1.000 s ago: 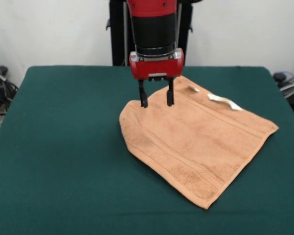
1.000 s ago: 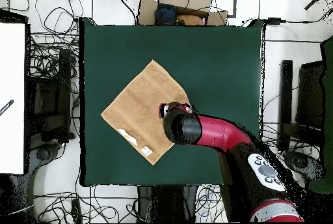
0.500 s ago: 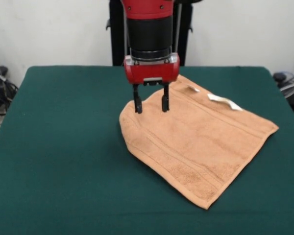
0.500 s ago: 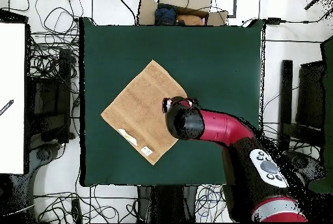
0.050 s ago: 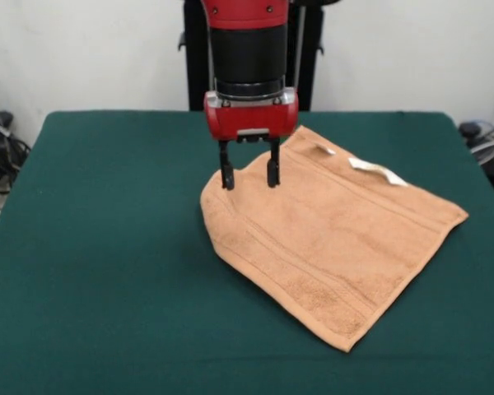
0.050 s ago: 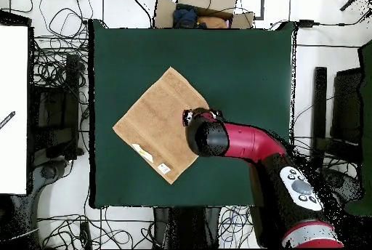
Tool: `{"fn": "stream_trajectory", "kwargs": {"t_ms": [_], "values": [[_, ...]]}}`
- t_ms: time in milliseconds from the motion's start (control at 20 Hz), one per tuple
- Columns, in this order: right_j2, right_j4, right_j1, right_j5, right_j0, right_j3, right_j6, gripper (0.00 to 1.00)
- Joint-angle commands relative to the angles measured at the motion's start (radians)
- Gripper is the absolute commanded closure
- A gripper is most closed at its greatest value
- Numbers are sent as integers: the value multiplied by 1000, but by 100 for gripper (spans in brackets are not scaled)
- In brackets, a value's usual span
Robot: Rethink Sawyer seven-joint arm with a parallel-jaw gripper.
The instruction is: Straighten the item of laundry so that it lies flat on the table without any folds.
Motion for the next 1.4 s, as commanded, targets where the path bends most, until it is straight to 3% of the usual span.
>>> {"fn": "stream_trajectory", "kwargs": {"t_ms": [50, 350, 950, 1400], "values": [[7, -85, 47, 47, -11, -9, 10, 0], [0, -116, 102, -8, -38, 19, 39, 0], [22, -162, 128, -3, -95, 4, 33, 0], [20, -176, 132, -16, -86, -3, 57, 0]]}}
